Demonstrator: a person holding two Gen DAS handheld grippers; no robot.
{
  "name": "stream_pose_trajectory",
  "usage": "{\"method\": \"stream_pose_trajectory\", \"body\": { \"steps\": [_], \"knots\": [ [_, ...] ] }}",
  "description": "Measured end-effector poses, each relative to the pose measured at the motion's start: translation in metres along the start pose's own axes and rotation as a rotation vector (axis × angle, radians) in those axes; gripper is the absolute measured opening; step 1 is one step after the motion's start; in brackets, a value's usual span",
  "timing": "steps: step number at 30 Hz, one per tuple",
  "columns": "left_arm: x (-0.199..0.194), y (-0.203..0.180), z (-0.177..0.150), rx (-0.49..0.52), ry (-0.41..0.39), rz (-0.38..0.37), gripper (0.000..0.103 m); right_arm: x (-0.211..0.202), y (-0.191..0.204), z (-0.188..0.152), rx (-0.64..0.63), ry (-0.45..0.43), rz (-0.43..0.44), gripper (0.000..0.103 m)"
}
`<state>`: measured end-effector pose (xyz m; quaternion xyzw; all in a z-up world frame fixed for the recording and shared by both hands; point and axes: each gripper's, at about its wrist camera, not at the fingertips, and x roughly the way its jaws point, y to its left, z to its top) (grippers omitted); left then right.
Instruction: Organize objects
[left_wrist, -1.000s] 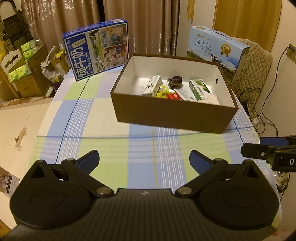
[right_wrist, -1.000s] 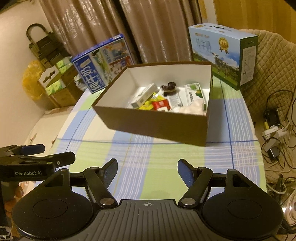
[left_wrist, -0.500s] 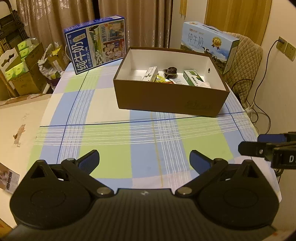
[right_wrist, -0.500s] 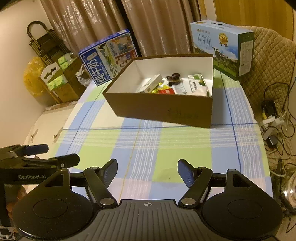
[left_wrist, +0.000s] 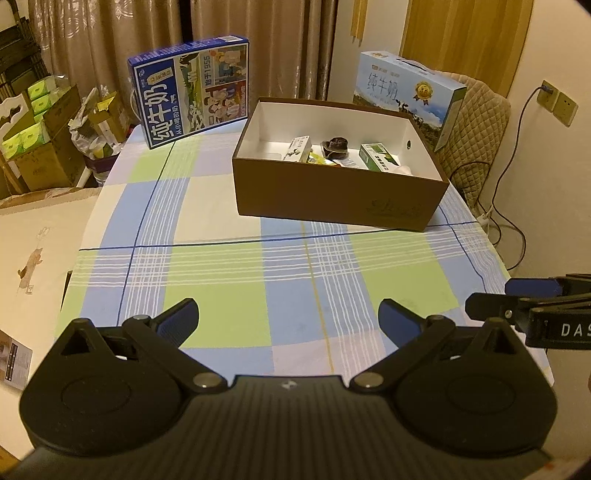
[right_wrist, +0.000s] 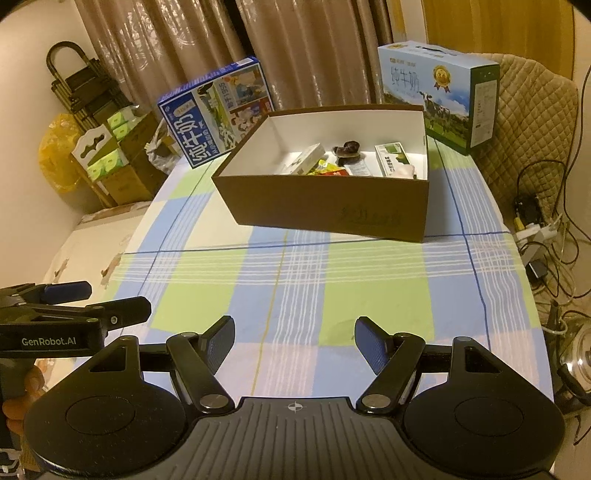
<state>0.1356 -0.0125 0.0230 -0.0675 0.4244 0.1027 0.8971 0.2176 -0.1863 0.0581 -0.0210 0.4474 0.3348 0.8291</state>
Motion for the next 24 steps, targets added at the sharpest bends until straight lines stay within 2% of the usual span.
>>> {"method": "stream_pose_trajectory", "body": {
  "steps": [24],
  "knots": [
    [0.005,0.0008,0.005,0.018,-0.005,-0.02,0.102,0.0051,0.0033,0.0065,0.004,-0.006,-0.011,0.069]
  ]
}}
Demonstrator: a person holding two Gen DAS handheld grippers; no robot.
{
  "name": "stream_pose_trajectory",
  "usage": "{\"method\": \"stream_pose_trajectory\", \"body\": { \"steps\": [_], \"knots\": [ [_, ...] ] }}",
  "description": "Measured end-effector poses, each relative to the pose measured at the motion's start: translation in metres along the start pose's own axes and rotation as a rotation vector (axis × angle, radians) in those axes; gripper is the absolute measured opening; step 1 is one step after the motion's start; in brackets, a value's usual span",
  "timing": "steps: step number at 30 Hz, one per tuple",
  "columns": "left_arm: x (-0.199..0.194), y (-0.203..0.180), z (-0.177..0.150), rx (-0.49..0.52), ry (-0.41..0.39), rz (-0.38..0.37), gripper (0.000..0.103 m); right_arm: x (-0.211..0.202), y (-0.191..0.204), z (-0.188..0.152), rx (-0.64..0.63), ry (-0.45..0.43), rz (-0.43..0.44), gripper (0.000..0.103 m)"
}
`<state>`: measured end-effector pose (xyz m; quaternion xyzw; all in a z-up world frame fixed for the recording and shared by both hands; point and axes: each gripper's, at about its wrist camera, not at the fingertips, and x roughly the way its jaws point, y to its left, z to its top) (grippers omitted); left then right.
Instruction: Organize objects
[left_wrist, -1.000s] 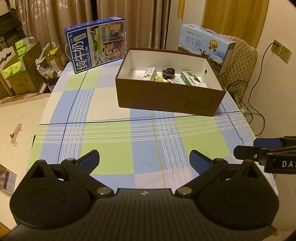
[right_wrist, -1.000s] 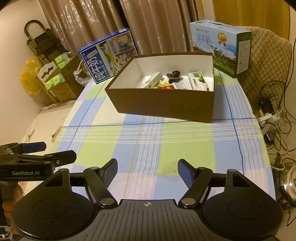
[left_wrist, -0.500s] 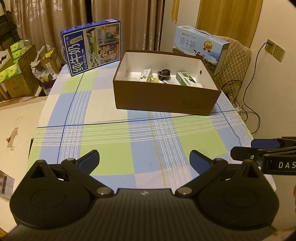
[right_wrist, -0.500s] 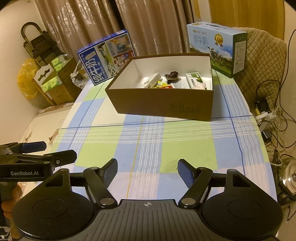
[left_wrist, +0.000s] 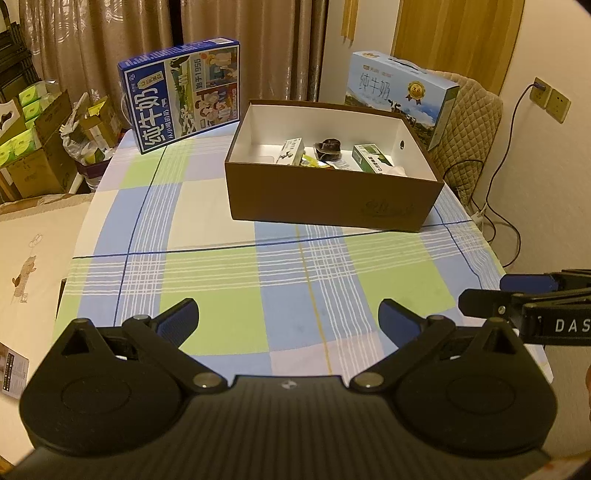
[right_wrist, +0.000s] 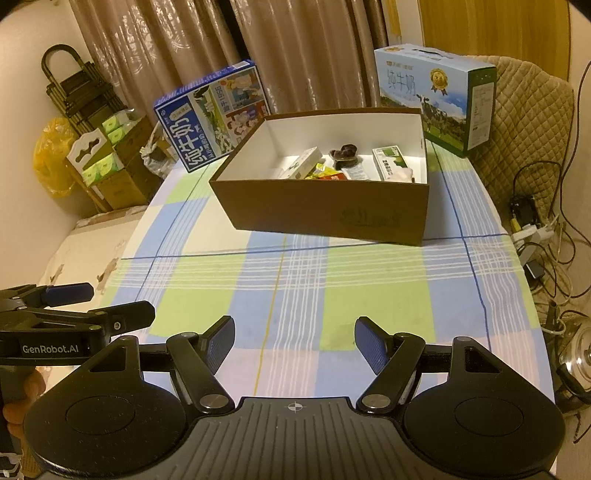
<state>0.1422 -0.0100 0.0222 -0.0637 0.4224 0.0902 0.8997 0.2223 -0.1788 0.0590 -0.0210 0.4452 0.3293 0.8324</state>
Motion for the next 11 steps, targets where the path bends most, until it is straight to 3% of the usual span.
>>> {"method": "stream_pose_trajectory", "body": {
  "steps": [11],
  "knots": [
    [0.0042,-0.0011,0.0027,0.006,-0.004,0.009,0.102,0.0036,-0.0009,0.0032,-0.002,0.006,0.001,0.069]
  ]
}}
